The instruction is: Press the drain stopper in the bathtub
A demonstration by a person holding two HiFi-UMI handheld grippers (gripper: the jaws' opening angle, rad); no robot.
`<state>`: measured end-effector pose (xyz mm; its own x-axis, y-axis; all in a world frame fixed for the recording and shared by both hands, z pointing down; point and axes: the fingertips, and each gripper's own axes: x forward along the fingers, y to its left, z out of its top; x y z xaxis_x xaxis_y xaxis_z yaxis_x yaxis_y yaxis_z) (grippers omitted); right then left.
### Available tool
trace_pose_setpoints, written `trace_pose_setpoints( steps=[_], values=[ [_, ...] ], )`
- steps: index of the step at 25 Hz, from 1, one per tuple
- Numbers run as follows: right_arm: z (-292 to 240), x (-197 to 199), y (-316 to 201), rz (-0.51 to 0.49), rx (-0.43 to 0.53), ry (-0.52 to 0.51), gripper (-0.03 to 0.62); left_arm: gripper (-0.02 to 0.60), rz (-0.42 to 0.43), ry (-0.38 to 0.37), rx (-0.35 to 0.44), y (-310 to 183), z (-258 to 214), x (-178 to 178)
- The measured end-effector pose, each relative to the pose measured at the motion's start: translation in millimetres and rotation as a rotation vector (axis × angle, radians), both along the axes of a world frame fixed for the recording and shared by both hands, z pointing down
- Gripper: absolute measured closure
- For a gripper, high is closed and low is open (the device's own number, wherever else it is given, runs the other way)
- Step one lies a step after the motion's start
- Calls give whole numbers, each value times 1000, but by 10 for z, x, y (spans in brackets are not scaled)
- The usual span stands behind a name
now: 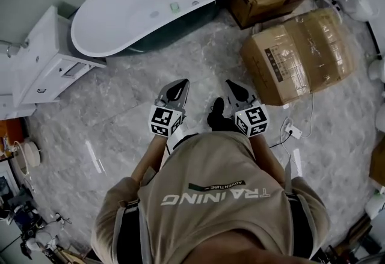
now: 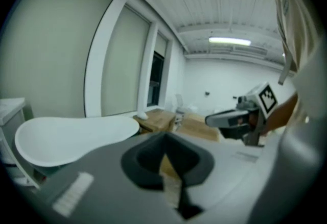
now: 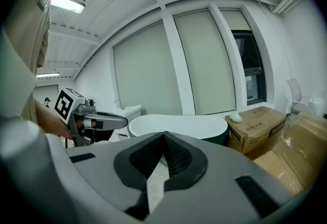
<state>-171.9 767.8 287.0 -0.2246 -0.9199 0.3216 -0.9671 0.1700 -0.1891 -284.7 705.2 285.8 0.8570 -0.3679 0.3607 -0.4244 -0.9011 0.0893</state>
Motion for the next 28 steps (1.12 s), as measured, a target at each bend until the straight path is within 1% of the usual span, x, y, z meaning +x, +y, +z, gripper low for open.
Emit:
trace_pose_setpoints(
  steps=[2,3,4,6,8,10,12,15,17,19,22,26,28],
  values=[
    [-20,239,-263,-26,2,0,585,580,19,-44,38,-203,-46,272],
    [-13,352,-380,-38,-1,-2,585,580,24,-47,51,-291,-86,420],
    [-3,458,-491,-51,-3,-1,585,580,18,-27,48,-382,-132,561],
    [13,646,-701,-75,-5,6,585,580,-21,42,14,-574,-202,787],
    [19,784,-885,-93,-3,8,585,580,-60,69,-15,-738,-199,919],
    [21,876,-1026,-103,-1,0,585,580,-74,58,-29,-848,-158,988],
    [32,956,-1164,-107,-2,-9,585,580,-69,30,-33,-956,-111,1036],
    [38,1056,-1419,-102,-4,-23,585,580,-28,-35,-6,-1122,-48,1120],
    [13,1080,-1610,-96,4,-20,585,580,0,-49,4,-1245,-22,1169],
    [-6,1093,-1784,-95,13,-7,585,580,13,-36,-1,-1388,5,1226],
    [-40,1183,-2067,-74,26,29,585,580,15,17,-17,-1700,24,1326],
    [-108,1322,-2534,-5,24,63,585,580,23,60,-13,-2288,-27,1376],
    [-161,1338,-2807,6,11,81,585,580,37,75,-7,-2624,-96,1391]
  ],
)
